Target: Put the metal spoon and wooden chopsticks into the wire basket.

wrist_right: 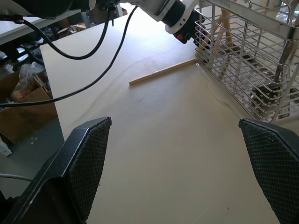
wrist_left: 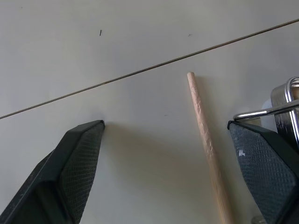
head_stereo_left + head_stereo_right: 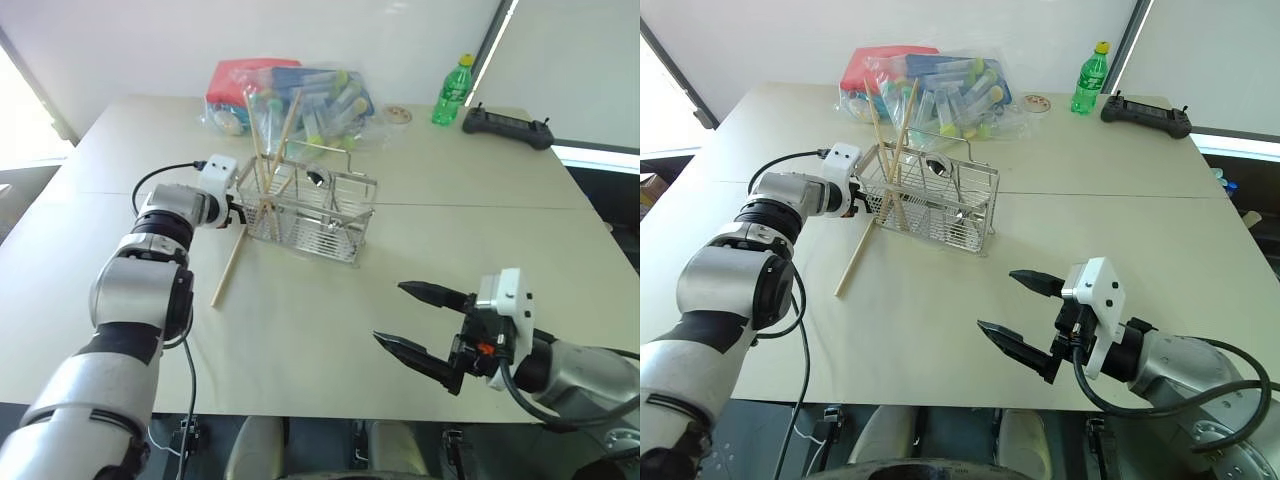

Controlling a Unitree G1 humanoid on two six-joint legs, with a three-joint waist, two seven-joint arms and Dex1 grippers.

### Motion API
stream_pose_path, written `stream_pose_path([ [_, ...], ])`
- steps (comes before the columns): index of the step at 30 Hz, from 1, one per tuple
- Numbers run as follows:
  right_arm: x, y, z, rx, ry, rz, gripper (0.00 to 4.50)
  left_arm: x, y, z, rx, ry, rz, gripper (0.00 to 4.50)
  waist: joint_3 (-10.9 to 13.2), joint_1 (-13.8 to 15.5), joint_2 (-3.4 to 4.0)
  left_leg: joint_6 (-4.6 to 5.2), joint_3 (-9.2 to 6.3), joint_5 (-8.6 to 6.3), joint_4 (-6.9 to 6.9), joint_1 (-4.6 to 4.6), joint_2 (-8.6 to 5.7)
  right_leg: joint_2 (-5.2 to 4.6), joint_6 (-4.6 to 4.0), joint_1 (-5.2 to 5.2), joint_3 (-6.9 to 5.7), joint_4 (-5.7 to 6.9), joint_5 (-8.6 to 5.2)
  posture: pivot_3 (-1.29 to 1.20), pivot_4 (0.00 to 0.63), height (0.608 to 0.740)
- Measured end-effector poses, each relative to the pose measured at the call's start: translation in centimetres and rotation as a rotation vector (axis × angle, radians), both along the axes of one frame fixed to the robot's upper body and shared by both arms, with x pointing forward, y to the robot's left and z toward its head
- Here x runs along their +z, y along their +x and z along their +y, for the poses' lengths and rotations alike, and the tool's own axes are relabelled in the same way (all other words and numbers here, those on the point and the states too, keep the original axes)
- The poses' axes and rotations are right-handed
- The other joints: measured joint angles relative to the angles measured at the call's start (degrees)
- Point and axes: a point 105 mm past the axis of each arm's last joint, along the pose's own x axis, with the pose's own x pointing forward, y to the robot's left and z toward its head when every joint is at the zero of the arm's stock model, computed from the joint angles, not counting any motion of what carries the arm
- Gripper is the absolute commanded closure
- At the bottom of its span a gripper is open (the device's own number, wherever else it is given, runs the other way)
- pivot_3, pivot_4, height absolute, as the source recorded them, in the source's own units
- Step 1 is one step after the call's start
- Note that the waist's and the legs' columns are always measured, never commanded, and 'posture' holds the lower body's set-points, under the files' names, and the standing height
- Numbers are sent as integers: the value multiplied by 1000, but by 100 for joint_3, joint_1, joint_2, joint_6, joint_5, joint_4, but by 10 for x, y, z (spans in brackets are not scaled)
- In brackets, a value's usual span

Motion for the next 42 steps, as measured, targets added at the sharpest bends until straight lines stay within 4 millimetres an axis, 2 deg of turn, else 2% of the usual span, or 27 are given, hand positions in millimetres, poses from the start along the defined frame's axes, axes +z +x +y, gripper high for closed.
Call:
stream_pose_path([
  [6,0,0,0,-1,2,-1,0,1,0,1,4,-4,-2,4272,0,1,0,0,0,0,0,-2,0,0,0,0,0,-1,1,0,150,691],
  [7,1,0,0,-1,2,-2,0,1,0,2,7,-4,-3,4401,0,0,0,0,0,0,0,-2,0,0,0,-1,0,-1,1,0,150,691],
  [21,6,2,2,15,7,-29,0,1,-1,7,45,-47,9,4401,0,-10,0,0,0,0,0,-2,0,0,2,-3,0,-1,-1,0,150,691],
  [24,7,4,1,19,7,-32,0,3,-2,18,82,-56,3,4401,1,-30,-2,0,2,0,-3,-2,1,0,2,-8,0,0,0,0,150,691],
  [29,10,7,-1,30,-5,-44,0,23,-5,65,231,-106,-53,4401,3,-27,-3,1,2,0,-12,-3,3,1,1,-16,-1,7,1,0,150,691],
  [32,12,8,-3,37,-10,-44,0,47,-7,96,334,-134,-135,4401,4,-15,-6,0,2,0,-13,-4,2,1,1,-15,-1,3,1,0,150,691],
  [35,13,9,-3,47,-10,-43,0,86,-3,114,406,-251,-324,4401,5,16,-9,-1,0,0,-12,-5,0,-2,1,-11,-1,-1,1,0,150,691],
  [36,14,9,-3,52,-8,-46,0,104,0,114,404,-308,-413,4401,7,20,-14,-2,-1,0,-11,-6,0,-4,1,-10,-1,-2,1,0,150,691],
  [39,17,10,-2,62,-1,-54,0,175,-1,105,331,-482,-739,4401,11,10,-24,-4,1,-1,-7,-8,0,-8,-18,-6,-1,-9,12,0,150,691],
  [40,17,11,-2,65,1,-52,0,204,-7,98,285,-547,-859,4401,11,-3,-23,-5,4,0,-7,-6,-2,-11,-17,-2,0,-11,14,0,150,691],
  [42,17,12,-2,66,0,-47,0,239,-21,86,197,-598,-1018,4401,9,-12,-17,-5,8,0,-7,-4,-3,-12,-10,0,0,-13,18,0,150,691],
])
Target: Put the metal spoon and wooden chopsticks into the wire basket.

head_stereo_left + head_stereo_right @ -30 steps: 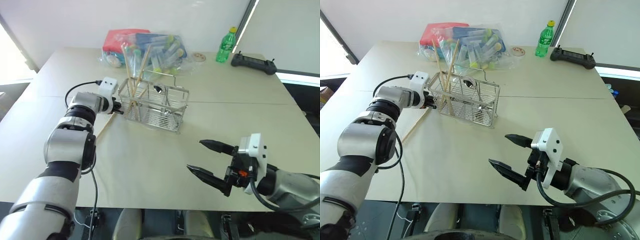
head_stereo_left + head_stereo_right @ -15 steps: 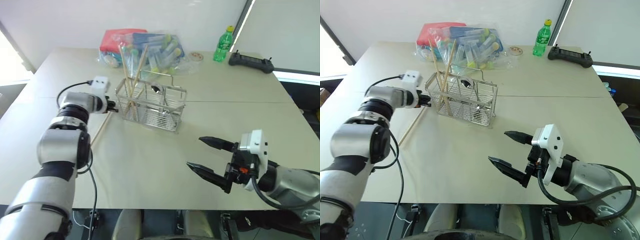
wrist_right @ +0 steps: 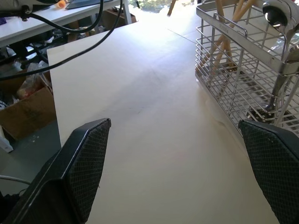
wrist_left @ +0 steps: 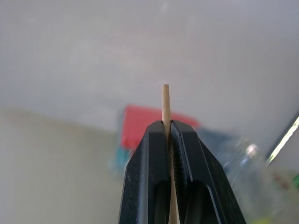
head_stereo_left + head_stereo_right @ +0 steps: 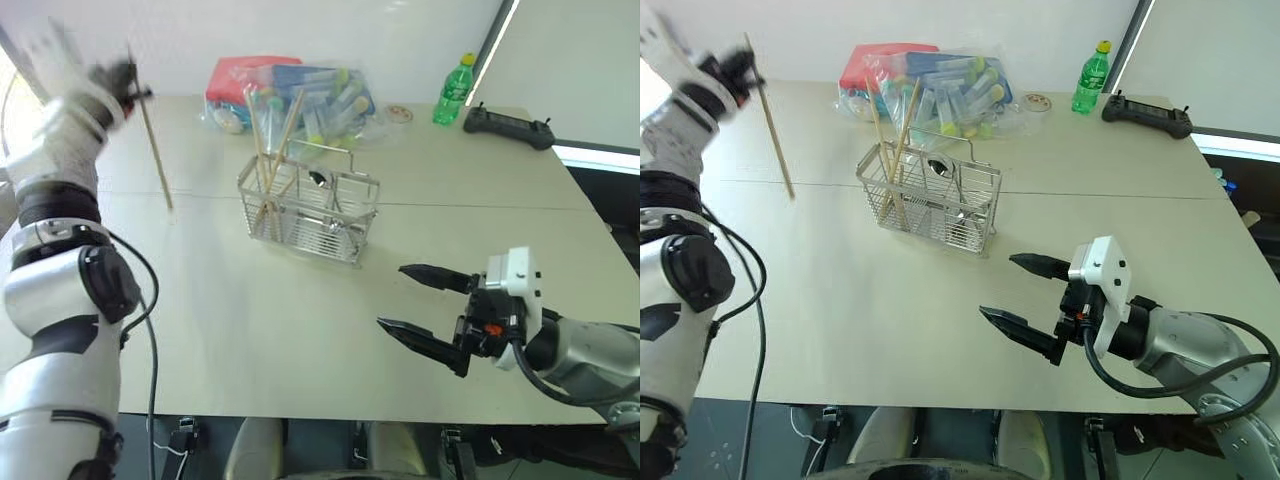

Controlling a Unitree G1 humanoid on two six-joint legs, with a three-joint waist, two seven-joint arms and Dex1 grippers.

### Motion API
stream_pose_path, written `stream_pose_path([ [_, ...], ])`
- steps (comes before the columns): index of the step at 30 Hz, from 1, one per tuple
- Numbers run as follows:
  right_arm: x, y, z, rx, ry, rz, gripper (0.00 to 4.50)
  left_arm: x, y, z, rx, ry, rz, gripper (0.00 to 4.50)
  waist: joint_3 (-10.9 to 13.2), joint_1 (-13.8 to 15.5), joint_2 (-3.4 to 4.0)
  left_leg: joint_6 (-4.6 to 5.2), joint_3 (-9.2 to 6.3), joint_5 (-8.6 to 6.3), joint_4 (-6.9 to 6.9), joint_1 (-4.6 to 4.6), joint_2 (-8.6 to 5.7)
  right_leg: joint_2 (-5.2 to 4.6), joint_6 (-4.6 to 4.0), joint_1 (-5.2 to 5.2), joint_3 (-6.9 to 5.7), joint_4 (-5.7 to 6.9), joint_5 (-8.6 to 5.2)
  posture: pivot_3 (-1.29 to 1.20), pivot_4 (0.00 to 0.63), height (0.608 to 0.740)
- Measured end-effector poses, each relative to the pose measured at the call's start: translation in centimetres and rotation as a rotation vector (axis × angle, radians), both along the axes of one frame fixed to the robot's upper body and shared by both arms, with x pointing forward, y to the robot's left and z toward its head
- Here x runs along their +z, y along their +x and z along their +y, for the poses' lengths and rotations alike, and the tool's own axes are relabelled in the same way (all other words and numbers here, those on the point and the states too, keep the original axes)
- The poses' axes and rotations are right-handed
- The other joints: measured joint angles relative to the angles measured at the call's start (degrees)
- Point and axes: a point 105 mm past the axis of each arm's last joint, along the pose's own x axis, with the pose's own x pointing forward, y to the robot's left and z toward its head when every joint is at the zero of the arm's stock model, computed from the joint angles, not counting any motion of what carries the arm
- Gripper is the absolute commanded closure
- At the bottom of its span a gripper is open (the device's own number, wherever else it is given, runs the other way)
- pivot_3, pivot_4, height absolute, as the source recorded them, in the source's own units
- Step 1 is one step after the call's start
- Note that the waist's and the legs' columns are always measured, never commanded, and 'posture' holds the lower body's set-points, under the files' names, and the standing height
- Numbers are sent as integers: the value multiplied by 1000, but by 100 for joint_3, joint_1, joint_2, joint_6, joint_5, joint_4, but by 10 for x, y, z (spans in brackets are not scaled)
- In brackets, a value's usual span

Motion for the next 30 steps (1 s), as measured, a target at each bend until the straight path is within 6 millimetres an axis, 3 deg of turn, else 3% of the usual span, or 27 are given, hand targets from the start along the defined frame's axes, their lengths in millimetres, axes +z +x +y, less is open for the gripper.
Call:
stream_pose_path([
  [2,0,1,0,4,-1,3,0,26,-21,-19,-69,-1,-151,4401,1,-10,4,0,1,0,0,2,1,0,2,0,1,3,1,0,150,691],
  [5,0,2,-1,6,-1,6,0,44,-44,-45,-171,-7,-240,4401,1,-6,6,1,-3,1,2,8,1,7,3,1,1,16,2,0,150,691],
  [12,0,2,-1,12,-4,10,0,53,-68,-89,-286,71,-291,4401,0,5,9,1,-8,2,26,15,3,13,-16,21,1,11,-12,0,150,691],
  [25,-3,-2,0,-33,34,45,0,6,-43,-147,-432,110,-213,4401,0,2,10,4,-6,1,24,4,2,14,-20,15,2,2,1,0,150,691],
  [26,-3,-3,0,-36,36,47,0,3,-41,-151,-442,113,-206,3768,0,3,10,4,-7,1,24,4,2,14,-23,15,2,2,-1,0,150,691],
  [28,-2,-3,0,-40,39,45,0,-1,-39,-155,-451,113,-201,3047,0,4,10,4,-7,1,25,4,2,14,-30,15,2,2,-5,0,150,691],
  [30,-2,-4,-2,-49,43,48,0,-2,-39,-157,-458,111,-203,2012,0,6,10,4,-7,1,24,4,2,14,-30,15,2,1,-5,0,150,691],
])
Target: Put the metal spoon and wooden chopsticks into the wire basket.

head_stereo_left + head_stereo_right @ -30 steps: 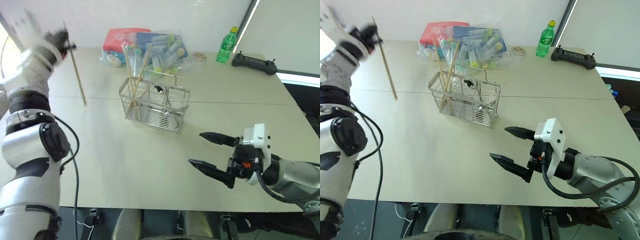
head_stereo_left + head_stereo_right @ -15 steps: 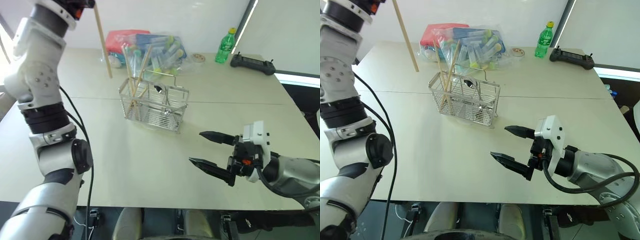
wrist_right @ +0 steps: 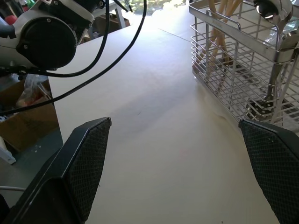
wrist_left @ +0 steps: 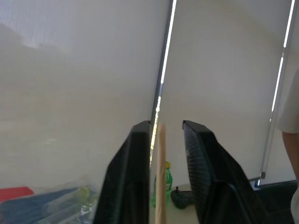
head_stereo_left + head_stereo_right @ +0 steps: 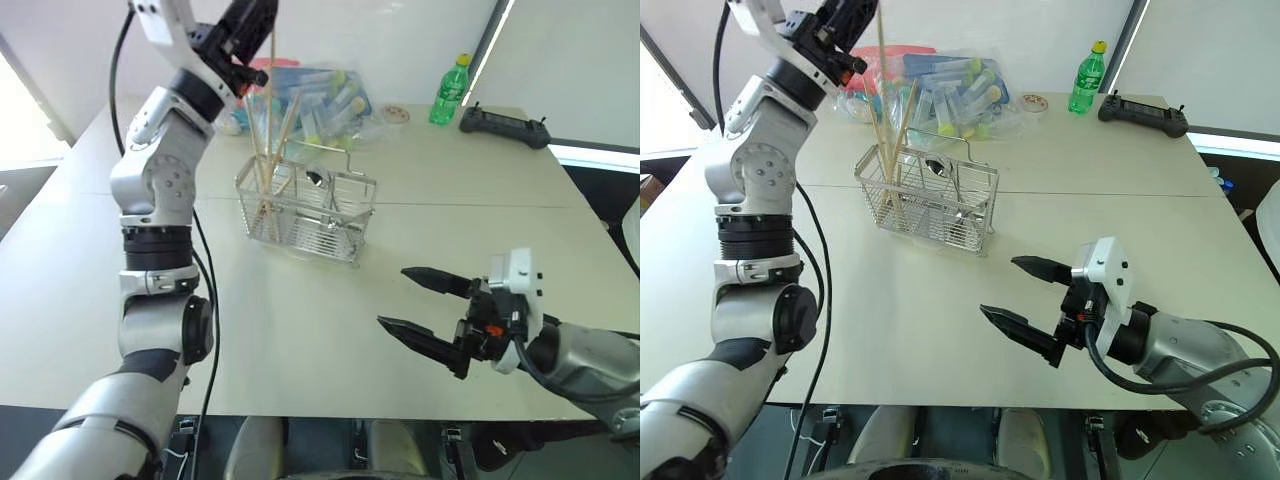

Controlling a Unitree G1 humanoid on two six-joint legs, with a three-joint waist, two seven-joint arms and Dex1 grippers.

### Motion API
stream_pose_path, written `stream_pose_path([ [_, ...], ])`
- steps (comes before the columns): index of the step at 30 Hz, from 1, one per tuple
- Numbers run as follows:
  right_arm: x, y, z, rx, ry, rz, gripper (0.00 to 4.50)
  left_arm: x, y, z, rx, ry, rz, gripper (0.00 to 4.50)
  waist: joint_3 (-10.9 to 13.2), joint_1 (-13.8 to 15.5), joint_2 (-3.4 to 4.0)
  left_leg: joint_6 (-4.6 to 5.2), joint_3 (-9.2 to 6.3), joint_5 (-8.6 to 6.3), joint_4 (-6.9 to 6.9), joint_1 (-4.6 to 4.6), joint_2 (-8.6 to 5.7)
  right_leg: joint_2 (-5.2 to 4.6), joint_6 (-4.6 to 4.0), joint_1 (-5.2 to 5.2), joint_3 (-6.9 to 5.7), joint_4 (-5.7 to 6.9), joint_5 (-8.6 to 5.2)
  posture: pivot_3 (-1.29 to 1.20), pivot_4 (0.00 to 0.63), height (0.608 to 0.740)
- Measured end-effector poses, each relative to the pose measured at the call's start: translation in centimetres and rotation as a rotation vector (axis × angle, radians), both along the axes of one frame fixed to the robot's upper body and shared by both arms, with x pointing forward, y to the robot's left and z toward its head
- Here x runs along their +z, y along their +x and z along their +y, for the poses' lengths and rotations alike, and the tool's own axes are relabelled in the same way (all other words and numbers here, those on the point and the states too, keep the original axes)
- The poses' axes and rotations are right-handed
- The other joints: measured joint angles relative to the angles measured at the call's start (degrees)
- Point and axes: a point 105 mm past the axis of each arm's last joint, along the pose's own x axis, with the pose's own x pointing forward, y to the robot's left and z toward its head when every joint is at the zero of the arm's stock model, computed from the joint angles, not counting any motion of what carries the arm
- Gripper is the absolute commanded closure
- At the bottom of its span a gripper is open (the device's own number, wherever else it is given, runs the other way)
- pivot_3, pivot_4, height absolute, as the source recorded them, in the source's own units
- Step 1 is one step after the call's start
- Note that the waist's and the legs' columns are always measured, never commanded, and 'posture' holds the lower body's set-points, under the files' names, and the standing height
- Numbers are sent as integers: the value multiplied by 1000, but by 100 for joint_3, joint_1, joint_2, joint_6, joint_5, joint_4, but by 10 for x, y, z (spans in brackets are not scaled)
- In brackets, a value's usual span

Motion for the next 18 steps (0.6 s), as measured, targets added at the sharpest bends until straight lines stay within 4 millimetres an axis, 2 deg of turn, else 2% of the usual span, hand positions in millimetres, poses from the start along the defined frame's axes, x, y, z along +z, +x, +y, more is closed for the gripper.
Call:
stream_pose_path([
  [4,2,0,-3,-13,0,-5,0,0,-1,1,1,0,-4,77,0,-1,0,0,0,0,0,0,0,0,1,0,0,-1,1,0,150,691],
  [12,14,7,-15,-29,-37,-54,0,1,-16,9,-40,69,20,77,5,-17,8,0,1,0,-3,-1,1,0,0,-4,0,-3,0,0,150,691],
  [15,18,9,-17,-24,-38,-66,0,4,-29,22,-79,151,24,77,3,-10,15,1,-1,-1,-12,1,2,3,-2,-6,0,-3,-2,0,150,691],
  [18,21,10,-19,-23,-33,-75,0,-8,-40,47,-88,293,65,77,4,-30,26,1,2,-1,-19,1,2,3,-4,-15,0,-3,-2,0,150,691],
])
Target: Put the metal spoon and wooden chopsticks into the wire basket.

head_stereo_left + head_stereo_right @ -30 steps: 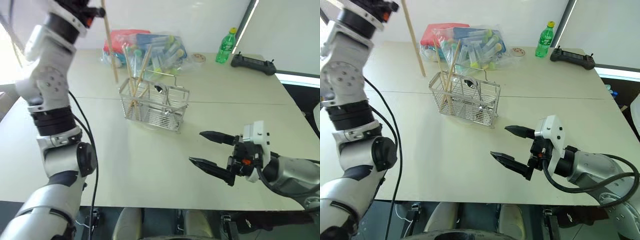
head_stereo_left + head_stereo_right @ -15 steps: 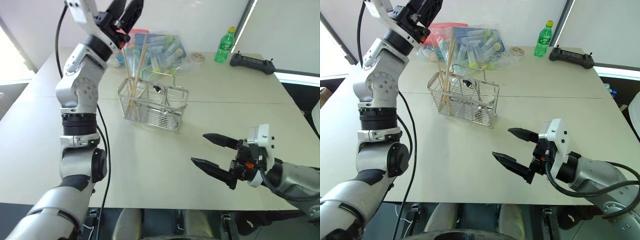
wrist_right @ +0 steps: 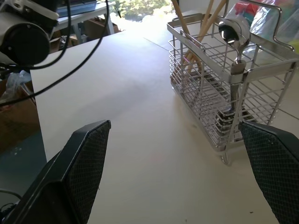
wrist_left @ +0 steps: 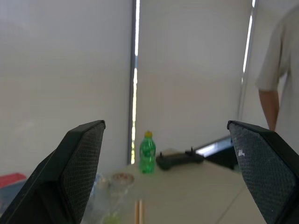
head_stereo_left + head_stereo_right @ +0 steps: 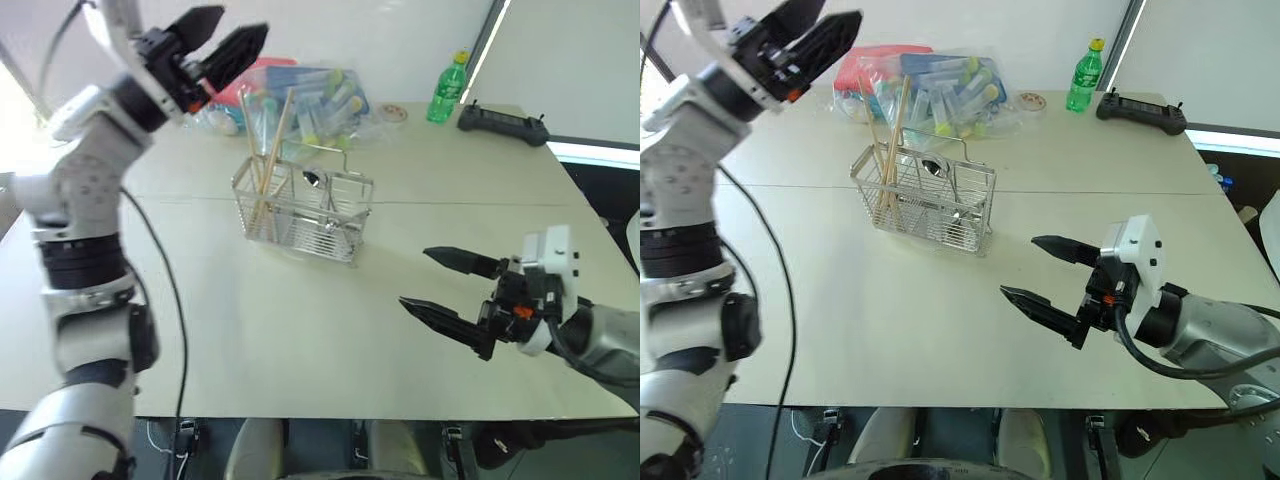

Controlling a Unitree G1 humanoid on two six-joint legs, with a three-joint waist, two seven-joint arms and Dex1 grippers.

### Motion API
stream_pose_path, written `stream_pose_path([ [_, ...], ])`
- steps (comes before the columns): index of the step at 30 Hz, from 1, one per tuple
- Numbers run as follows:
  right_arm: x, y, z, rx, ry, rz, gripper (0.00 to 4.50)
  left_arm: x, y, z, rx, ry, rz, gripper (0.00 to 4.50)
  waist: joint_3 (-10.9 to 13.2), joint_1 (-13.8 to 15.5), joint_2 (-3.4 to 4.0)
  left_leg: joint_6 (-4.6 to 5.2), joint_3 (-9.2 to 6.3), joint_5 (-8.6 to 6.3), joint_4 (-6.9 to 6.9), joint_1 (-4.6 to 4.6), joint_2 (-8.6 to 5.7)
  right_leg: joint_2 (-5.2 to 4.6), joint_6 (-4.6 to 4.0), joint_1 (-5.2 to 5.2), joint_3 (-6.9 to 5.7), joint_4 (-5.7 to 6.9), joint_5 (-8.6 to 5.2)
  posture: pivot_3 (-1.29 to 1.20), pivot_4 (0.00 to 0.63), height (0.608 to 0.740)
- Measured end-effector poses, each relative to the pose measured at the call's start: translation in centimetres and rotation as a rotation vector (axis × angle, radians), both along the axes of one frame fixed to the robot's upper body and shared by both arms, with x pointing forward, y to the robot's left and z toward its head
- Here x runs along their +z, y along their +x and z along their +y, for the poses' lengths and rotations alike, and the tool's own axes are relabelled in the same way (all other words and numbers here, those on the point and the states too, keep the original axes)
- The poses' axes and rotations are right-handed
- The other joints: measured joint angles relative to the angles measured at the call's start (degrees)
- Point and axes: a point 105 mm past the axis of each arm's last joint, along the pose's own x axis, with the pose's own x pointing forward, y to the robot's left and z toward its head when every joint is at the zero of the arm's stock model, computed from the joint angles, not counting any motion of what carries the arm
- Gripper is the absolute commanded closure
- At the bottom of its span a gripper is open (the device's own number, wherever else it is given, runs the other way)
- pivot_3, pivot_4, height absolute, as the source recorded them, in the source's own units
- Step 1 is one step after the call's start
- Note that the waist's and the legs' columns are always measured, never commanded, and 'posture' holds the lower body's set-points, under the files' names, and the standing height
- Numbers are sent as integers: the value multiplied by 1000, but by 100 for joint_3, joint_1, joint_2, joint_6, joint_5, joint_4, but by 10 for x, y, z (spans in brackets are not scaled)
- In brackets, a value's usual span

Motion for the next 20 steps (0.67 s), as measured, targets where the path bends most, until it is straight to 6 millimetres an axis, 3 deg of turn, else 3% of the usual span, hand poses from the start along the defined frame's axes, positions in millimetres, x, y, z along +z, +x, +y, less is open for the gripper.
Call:
stream_pose_path([
  [2,3,1,-2,-1,-2,-12,0,-15,-12,18,-21,126,54,77,3,2,6,0,1,0,-4,-1,0,0,-3,-5,0,-1,-2,0,150,691],
  [10,10,7,-11,-10,-30,-27,0,-88,-69,61,-192,642,303,77,14,43,39,-6,13,-3,-31,-9,1,-10,-12,-17,0,-85,-2,0,150,691],
  [15,13,9,-12,-15,-34,-47,0,-96,-79,68,-213,684,355,77,14,43,38,-4,14,-2,-59,-12,-2,-14,-11,-19,0,-91,-1,0,150,691],
  [20,19,16,-17,-33,-27,-70,0,-87,-83,65,-200,676,320,77,16,13,42,-1,16,0,-83,-11,2,-2,-9,-22,0,-74,0,0,150,691],
])
